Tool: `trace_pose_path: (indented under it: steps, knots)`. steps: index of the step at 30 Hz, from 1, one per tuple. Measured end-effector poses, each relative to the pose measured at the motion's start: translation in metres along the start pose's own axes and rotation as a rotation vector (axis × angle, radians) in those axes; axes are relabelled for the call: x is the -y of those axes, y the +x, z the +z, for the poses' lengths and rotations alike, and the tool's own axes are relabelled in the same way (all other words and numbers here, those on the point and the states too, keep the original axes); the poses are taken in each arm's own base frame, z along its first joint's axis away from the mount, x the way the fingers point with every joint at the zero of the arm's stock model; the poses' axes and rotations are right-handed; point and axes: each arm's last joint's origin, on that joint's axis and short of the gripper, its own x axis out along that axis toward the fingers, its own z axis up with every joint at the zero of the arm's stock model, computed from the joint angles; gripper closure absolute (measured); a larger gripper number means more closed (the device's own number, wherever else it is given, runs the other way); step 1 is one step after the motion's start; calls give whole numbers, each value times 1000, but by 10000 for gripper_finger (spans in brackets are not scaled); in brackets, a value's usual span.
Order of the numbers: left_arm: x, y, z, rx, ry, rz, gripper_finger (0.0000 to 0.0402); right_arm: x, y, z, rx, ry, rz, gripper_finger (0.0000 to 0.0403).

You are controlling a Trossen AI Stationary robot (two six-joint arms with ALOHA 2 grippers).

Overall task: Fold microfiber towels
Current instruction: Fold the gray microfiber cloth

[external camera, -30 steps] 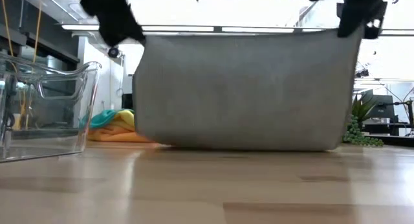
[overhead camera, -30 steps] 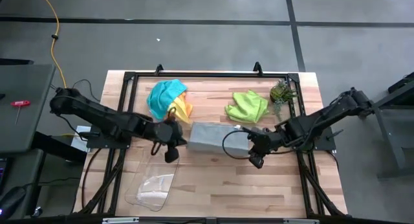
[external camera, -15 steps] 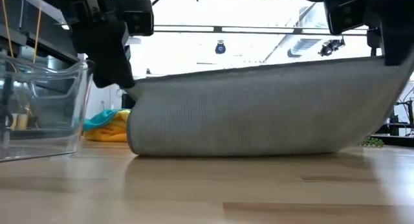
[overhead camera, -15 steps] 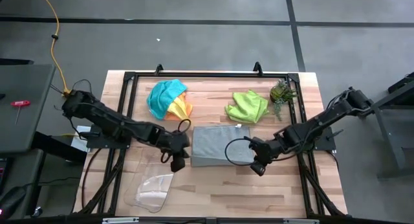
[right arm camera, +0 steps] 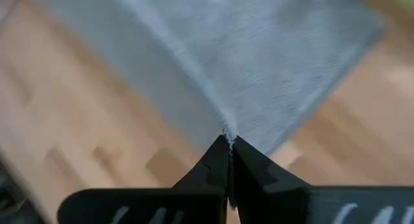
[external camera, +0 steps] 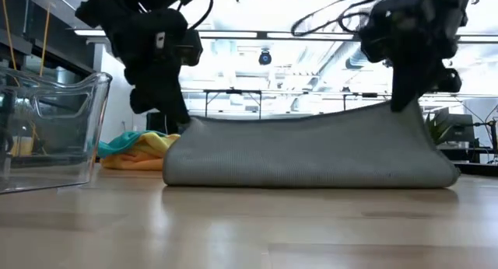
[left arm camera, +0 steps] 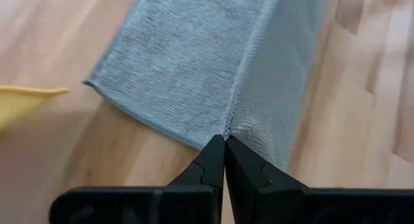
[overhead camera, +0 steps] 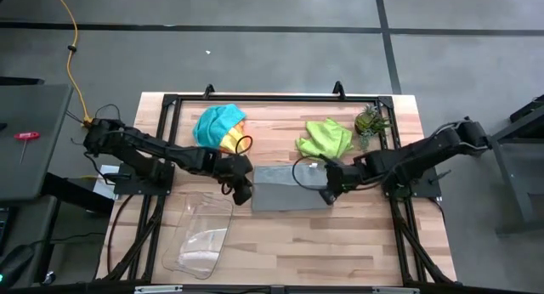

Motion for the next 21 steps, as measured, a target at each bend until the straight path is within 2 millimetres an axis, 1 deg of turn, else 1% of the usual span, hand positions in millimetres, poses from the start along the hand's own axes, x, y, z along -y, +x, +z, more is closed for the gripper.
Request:
trace_pose_path:
  steps: [4,7,14,18,21]
  knots:
    - [-7,5,3,9,-12,49,401,10,1,11,41,52,-69,403]
    - [-11,14,3,-2,-18,71,401,16,1,18,63,105,-92,403]
    - [-20,34,-1,-44,-30,124,401,22,1,26,85,179,-113,403]
    - [-20,34,1,-9,-29,140,401,25,1,27,79,232,-138,403]
    - [-20,30,5,34,-33,156,401,27,2,26,69,262,-164,403]
